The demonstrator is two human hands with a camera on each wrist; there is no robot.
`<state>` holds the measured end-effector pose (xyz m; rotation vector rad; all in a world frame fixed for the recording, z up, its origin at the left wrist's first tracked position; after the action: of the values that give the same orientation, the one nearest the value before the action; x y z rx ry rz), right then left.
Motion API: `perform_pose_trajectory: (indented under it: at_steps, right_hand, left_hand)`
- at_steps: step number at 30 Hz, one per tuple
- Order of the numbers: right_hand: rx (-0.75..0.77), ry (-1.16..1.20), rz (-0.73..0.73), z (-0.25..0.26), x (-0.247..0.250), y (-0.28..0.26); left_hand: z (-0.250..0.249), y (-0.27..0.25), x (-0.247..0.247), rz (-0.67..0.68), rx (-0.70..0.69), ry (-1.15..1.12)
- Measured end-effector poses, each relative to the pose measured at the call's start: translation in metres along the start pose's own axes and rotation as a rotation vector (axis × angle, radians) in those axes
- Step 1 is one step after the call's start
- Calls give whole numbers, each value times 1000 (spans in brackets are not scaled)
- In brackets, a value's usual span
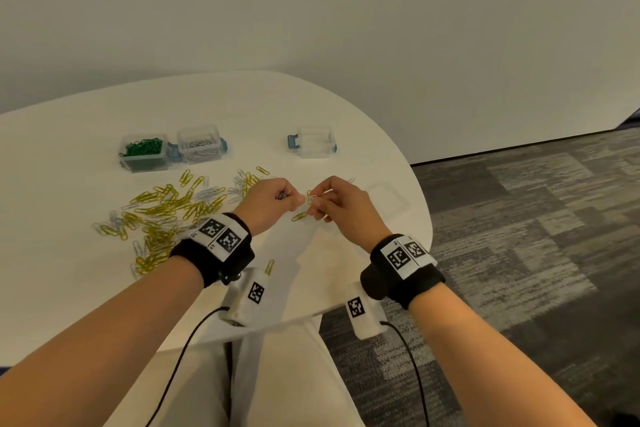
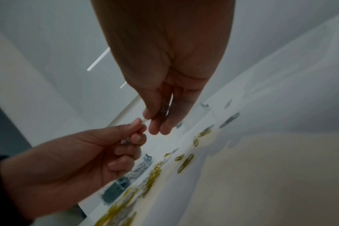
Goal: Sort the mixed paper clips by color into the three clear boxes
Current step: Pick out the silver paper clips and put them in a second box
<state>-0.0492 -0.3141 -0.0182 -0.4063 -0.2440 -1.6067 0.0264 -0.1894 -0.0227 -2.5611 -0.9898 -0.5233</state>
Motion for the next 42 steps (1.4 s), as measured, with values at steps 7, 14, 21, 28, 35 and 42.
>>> perform_pose_trajectory:
  at_steps: [7, 14, 21, 28, 35, 42]
  right_hand:
    - [129, -269, -128, 20, 1, -8]
    - [58, -35, -200, 15, -14, -10]
    - [73, -5, -154, 18, -10, -9]
    - [37, -7, -198, 15, 0, -10]
    - [-65, 210, -229, 13, -3, -8]
    - [-267, 994, 39, 3, -39, -3]
  left_hand:
    - [-3, -5, 7, -125, 16, -20]
    - [8, -6, -5, -252, 43, -215]
    - [12, -4, -3, -258, 60, -301]
    - [8, -6, 2, -252, 17, -221]
    - [-12, -15, 6, -327, -116, -17]
    - [-28, -21, 10, -395, -207, 100]
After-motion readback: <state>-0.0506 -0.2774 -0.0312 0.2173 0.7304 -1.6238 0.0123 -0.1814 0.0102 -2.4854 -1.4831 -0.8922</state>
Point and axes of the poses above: each hand's wrist, its own y-axis towards the middle knuckle, its own x-axis out of the back of the hand, z = x × y, the point moved 8 cm from there along y, towards the middle knuckle, and after that the axes turned 11 degrees about z, right-handed, at the moved point
